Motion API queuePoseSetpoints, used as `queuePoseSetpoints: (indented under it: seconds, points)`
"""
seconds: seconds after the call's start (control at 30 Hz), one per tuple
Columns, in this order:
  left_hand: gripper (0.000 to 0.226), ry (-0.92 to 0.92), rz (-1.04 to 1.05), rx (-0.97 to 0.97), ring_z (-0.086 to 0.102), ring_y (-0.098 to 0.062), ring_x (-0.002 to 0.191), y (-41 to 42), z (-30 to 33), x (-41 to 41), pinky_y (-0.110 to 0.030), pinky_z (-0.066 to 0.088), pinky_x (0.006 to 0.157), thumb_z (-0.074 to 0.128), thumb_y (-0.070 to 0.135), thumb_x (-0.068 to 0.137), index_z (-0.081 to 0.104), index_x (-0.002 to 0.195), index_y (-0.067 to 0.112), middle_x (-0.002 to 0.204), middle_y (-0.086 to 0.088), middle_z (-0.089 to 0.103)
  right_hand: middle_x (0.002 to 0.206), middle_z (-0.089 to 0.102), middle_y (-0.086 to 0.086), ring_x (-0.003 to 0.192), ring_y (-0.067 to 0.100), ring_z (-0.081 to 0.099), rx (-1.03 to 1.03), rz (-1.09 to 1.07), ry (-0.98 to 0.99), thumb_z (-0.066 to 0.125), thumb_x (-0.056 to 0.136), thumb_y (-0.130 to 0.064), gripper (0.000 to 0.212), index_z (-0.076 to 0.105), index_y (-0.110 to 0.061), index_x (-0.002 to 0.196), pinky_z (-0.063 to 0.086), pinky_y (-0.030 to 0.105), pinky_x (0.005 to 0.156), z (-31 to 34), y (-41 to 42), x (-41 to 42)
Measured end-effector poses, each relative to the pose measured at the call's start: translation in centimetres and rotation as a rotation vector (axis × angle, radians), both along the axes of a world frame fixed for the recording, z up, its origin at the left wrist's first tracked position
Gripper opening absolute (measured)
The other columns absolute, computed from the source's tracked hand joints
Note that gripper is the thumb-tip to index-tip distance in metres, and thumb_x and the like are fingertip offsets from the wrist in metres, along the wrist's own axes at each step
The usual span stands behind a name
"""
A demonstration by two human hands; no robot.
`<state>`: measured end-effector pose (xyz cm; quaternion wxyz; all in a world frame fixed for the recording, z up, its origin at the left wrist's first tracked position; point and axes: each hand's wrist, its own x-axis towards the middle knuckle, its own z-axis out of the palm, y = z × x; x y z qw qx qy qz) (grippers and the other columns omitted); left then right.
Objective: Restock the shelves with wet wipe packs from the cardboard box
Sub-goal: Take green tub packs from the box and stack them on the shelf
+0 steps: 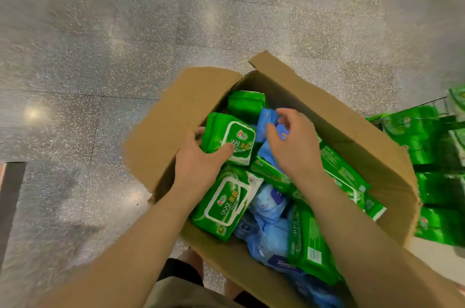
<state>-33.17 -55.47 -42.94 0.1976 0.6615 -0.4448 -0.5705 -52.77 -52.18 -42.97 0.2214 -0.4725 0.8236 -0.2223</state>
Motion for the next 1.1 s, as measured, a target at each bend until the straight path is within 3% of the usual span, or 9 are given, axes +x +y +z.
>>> queuePoseSetpoints:
  seconds: [0.17,0.27,0.47,0.63,0.73,0.83,0.93,1.0,1.1]
  points:
    - [0.046,0.325,0.185,0.177,0.075,-0.026,0.082,2.0,0.2,2.3,-0.048,0.061,0.07,0.083,0.025,0.074,0.057,0.11,0.036,0.1,0.001,0.075,0.142,0.047,0.016,0.135,0.033,0.041,0.038,0.221,0.12,0.075,0.088,-0.025,0.069,0.045,-0.005,0.147,0.033,0.04,0.116,-2.5,-5.4,0.5]
    - [0.042,0.467,0.307,0.24,0.074,-0.031,0.088,2.7,-0.3,2.9,-0.045,0.059,0.076,0.078,0.007,0.079,0.06,0.115,0.021,0.101,-0.009,0.076,0.149,0.041,0.015,0.137,0.036,0.04,0.174,0.285,0.181,0.078,0.083,-0.026,0.083,0.037,-0.008,0.153,0.037,0.046,0.115,-4.6,-7.5,0.7]
    - [0.059,0.575,0.353,0.296,0.071,-0.037,0.097,3.0,-1.3,3.7,-0.052,0.058,0.084,0.078,0.014,0.071,0.055,0.124,0.003,0.109,-0.018,0.073,0.135,0.052,0.014,0.122,0.039,0.049,0.256,0.305,0.373,0.079,0.081,-0.029,0.075,0.045,-0.016,0.147,0.045,0.05,0.097,-6.2,-8.6,0.0]
    - [0.03,0.585,0.322,0.335,0.073,-0.026,0.079,2.9,-0.9,3.7,-0.031,0.057,0.06,0.068,0.008,0.082,0.062,0.111,0.007,0.092,-0.011,0.075,0.125,0.061,0.006,0.114,0.033,0.048,0.114,0.279,0.429,0.078,0.08,-0.044,0.063,0.056,-0.024,0.136,0.038,0.044,0.092,-3.7,-6.0,-0.3]
    - [0.042,0.548,0.307,0.41,0.073,-0.029,0.093,3.1,-0.6,3.4,-0.041,0.058,0.077,0.069,0.023,0.084,0.057,0.123,0.01,0.108,-0.014,0.073,0.127,0.06,0.002,0.116,0.026,0.045,-0.095,0.222,0.311,0.078,0.084,-0.043,0.062,0.055,-0.023,0.138,0.031,0.035,0.096,-0.4,-2.4,0.0]
    - [0.052,0.498,0.28,0.499,0.07,-0.036,0.101,3.5,0.0,2.8,-0.057,0.054,0.091,0.07,0.033,0.08,0.052,0.125,0.016,0.116,-0.017,0.069,0.132,0.052,0.005,0.121,0.023,0.042,-0.325,0.23,0.163,0.081,0.082,-0.023,0.061,0.056,-0.012,0.137,0.032,0.029,0.103,2.9,1.9,1.9]
    - [0.047,0.541,0.232,0.579,0.068,-0.034,0.108,4.4,1.1,1.5,-0.055,0.049,0.1,0.054,0.048,0.092,0.063,0.127,0.017,0.118,-0.014,0.071,0.138,0.044,0.004,0.122,0.027,0.044,-0.417,0.327,0.138,0.079,0.07,-0.008,0.072,0.053,-0.011,0.137,0.039,0.041,0.106,4.9,6.3,3.8]
    - [0.061,0.646,0.234,0.639,0.067,-0.035,0.11,4.8,2.1,0.9,-0.052,0.047,0.101,0.035,0.061,0.097,0.07,0.121,0.017,0.119,-0.015,0.07,0.141,0.042,0.005,0.121,0.03,0.046,-0.402,0.403,0.16,0.076,0.066,-0.003,0.079,0.049,-0.016,0.139,0.038,0.039,0.107,5.3,8.5,4.3]
    - [0.079,0.75,0.199,0.667,0.067,-0.036,0.111,5.3,3.5,0.3,-0.049,0.051,0.093,0.027,0.077,0.089,0.075,0.114,0.019,0.12,-0.017,0.069,0.141,0.041,0.007,0.117,0.033,0.048,-0.404,0.456,0.206,0.068,0.061,0.015,0.084,0.051,-0.02,0.136,0.035,0.033,0.107,5.4,11.0,4.8]
